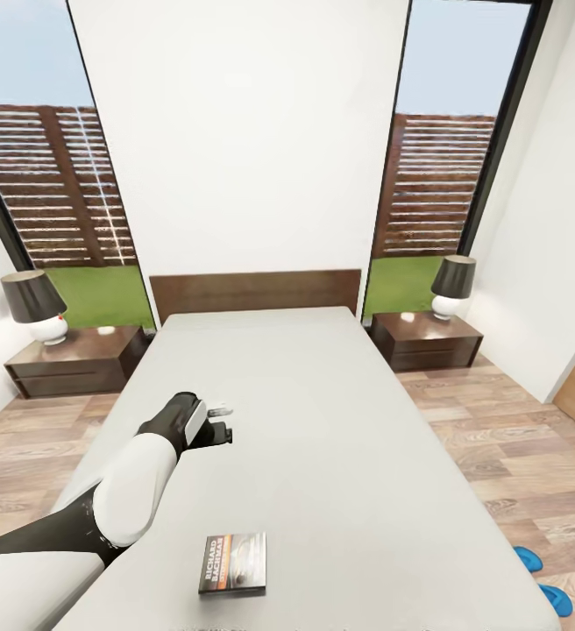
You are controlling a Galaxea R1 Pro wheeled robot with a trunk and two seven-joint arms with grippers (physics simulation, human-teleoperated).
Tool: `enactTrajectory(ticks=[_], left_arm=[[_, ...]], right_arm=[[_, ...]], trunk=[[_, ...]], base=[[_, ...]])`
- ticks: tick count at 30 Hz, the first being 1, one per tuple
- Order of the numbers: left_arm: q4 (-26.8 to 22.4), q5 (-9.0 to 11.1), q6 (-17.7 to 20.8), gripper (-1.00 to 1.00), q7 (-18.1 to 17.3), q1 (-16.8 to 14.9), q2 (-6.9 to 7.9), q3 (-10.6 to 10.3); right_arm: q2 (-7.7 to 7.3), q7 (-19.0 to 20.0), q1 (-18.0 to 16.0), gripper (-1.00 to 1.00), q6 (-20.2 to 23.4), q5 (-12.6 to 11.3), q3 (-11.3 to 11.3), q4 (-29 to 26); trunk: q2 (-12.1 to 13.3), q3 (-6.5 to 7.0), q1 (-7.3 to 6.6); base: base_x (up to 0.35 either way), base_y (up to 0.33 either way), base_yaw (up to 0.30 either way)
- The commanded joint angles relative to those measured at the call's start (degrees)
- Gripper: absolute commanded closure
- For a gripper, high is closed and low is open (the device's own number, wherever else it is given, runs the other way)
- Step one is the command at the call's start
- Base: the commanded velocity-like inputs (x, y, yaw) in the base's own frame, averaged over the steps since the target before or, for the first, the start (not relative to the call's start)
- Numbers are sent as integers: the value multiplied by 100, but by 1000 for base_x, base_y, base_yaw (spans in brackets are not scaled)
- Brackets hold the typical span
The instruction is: In the bedroom, move the book from the bed onto either nightstand, and place the two sandals side by side next to the bed.
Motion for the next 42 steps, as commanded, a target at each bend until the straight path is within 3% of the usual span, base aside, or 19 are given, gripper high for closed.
enactTrajectory(ticks=[1, 42], left_arm=[[-8, 30, 21, -100, 37, -5, -5, 24], [-5, 35, -13, -100, 9, -5, -5, 24]], right_arm=[[-3, 13, -3, -100, -26, 58, -45, 10], [-2, -13, -2, -100, 22, 67, -36, 19]], trunk=[[-12, -21, 3], [-12, -408, 3]], base=[[0, 0, 0], [0, 0, 0]])
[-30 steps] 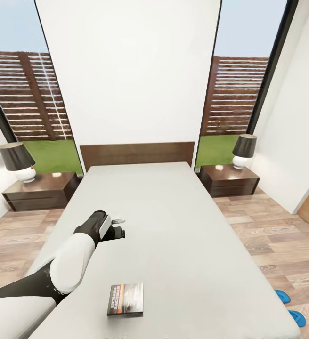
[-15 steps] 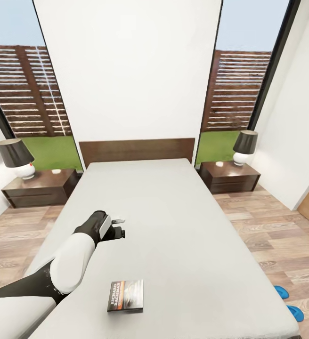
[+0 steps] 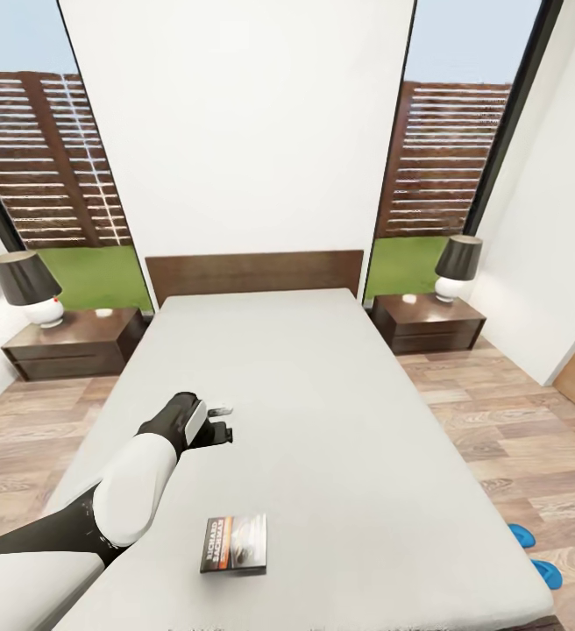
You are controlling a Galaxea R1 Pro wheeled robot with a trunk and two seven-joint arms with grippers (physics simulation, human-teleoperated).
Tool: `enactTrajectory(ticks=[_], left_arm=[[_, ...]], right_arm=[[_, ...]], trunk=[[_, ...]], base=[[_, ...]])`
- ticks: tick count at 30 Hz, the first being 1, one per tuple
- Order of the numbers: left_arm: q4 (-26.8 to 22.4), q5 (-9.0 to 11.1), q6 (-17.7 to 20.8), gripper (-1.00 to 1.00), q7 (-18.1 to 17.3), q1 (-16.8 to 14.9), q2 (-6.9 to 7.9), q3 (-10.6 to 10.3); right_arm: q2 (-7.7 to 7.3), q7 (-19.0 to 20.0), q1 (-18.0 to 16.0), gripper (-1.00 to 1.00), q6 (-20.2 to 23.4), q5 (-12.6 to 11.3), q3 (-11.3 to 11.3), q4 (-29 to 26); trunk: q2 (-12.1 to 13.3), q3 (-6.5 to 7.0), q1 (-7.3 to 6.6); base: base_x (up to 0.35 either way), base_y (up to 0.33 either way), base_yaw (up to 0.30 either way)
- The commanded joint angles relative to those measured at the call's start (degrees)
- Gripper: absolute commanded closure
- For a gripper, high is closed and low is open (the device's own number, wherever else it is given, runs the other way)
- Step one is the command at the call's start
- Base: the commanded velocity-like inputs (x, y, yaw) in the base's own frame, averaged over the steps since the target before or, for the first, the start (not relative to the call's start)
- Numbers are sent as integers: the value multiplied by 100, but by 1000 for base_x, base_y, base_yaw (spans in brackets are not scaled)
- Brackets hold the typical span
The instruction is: In the bedroom, move the book from the bed onto either nightstand, and place the two sandals side by side next to the bed.
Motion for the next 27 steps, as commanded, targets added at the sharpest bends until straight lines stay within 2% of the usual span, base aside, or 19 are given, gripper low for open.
enactTrajectory(ticks=[1, 7, 27], left_arm=[[-9, 26, 18, -100, 32, -4, -5, 25], [-9, 23, -20, -100, 22, -4, -5, 25], [-9, 22, -522, -100, 19, 1, -5, 25]], right_arm=[[-3, 13, -4, -100, -29, 58, -44, 9], [-3, 13, -4, -100, -29, 58, -44, 9], [-25, 13, 84, -100, -29, 58, -45, 9]], trunk=[[-12, -20, 3], [-12, -77, 3], [-12, -266, 3]], base=[[0, 0, 0], [0, 0, 0], [0, 0, 0]])
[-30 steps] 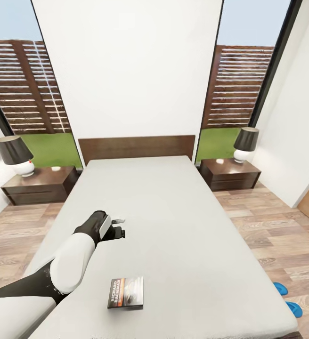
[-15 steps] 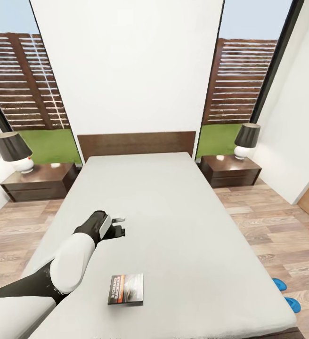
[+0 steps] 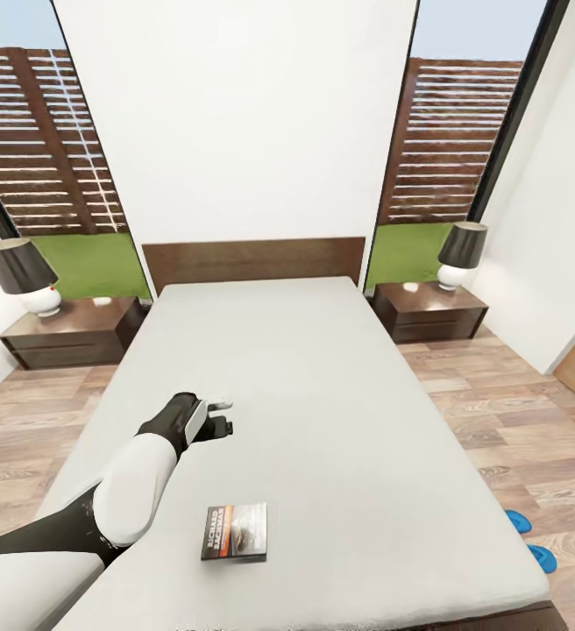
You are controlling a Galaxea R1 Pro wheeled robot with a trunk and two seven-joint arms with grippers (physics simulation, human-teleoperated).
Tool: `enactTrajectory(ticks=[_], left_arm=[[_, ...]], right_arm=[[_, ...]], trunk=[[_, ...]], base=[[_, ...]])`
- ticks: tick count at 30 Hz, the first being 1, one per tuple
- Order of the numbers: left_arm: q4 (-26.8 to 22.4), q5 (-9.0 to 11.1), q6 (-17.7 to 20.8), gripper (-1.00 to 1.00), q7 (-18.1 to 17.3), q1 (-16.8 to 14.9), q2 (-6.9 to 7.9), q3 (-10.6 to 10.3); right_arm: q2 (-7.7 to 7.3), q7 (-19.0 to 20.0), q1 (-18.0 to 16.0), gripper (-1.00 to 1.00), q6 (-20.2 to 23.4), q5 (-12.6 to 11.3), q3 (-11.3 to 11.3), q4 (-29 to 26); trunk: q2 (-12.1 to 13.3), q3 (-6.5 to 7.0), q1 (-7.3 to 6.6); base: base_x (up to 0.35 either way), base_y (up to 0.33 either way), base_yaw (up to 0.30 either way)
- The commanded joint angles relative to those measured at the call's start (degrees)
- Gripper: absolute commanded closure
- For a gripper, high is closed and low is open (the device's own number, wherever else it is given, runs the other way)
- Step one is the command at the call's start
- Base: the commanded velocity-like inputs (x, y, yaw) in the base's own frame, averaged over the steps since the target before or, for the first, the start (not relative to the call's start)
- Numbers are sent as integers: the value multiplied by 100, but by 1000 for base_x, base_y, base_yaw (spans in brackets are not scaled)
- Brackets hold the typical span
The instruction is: In the bedroom, move the book from the bed onto either nightstand, and place the two sandals side by side next to the bed.
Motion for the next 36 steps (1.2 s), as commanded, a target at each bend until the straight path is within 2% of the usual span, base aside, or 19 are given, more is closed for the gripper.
enactTrajectory(ticks=[1, 36], left_arm=[[-7, 30, -10, -100, 33, -3, -5, 21], [-9, 21, -421, -100, 41, 0, 9, 21]], right_arm=[[-3, 13, 6, -100, -29, 58, -44, 9], [11, 13, 23, -100, -29, 73, -30, 0]], trunk=[[-11, -19, 3], [-11, -351, 3]], base=[[0, 0, 0], [0, 0, 0]])
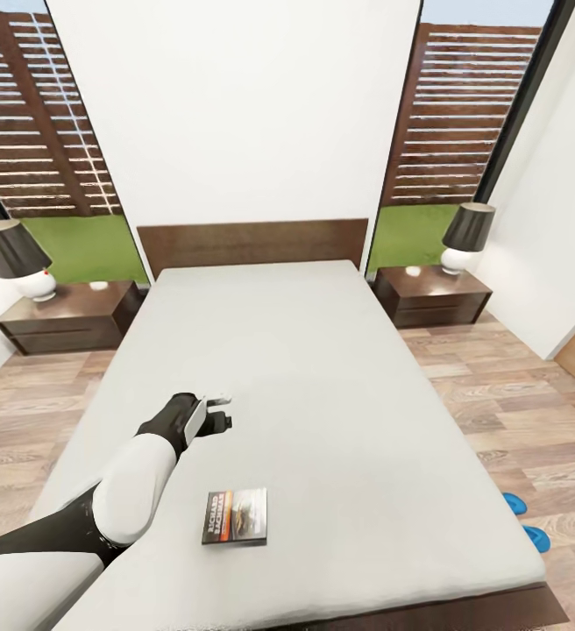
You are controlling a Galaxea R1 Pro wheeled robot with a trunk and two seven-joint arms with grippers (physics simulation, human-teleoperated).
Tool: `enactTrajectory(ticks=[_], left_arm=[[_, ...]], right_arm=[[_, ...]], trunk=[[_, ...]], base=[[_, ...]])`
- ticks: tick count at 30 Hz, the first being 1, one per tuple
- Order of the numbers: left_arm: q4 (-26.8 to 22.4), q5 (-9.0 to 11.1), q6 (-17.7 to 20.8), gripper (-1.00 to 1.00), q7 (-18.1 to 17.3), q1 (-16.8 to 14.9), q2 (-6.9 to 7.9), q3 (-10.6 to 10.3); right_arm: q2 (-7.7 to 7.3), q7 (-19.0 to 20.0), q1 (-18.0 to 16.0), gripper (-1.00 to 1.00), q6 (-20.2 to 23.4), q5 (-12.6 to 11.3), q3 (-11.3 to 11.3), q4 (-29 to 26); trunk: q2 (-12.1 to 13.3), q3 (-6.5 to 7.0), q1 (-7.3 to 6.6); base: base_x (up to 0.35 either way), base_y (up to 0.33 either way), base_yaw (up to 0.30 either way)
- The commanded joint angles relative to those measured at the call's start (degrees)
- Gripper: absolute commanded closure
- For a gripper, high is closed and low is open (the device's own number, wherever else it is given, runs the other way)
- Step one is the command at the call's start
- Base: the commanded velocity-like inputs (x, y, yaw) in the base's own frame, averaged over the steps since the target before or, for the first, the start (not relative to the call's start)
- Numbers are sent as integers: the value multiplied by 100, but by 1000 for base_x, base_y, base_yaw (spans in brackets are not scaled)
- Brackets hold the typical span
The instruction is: In the bedroom, move the book from the bed onto either nightstand, and place the two sandals side by side next to the bed.
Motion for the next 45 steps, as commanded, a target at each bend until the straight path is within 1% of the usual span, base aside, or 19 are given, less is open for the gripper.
enactTrajectory(ticks=[1, 12, 30, 45], left_arm=[[-9, 26, 21, -100, 29, -4, -4, 19], [-24, 31, 5, -100, 30, -4, 19, 16], [-43, 35, -5, -100, 24, -4, 16, 15], [-44, 26, -128, -100, 30, -5, 18, 12]], right_arm=[[-3, 13, -3, -100, -31, 58, -42, 9], [5, 13, -3, -100, -29, 63, -30, 9], [5, 14, -3, -100, -29, 68, -24, 9], [7, 15, -3, -100, -29, 69, -24, 9]], trunk=[[-11, -19, 3], [-11, -123, 3], [-11, -293, 3], [-11, -435, 3]], base=[[0, 0, 0], [0, 0, 0], [0, 0, 0], [0, 0, 0]])
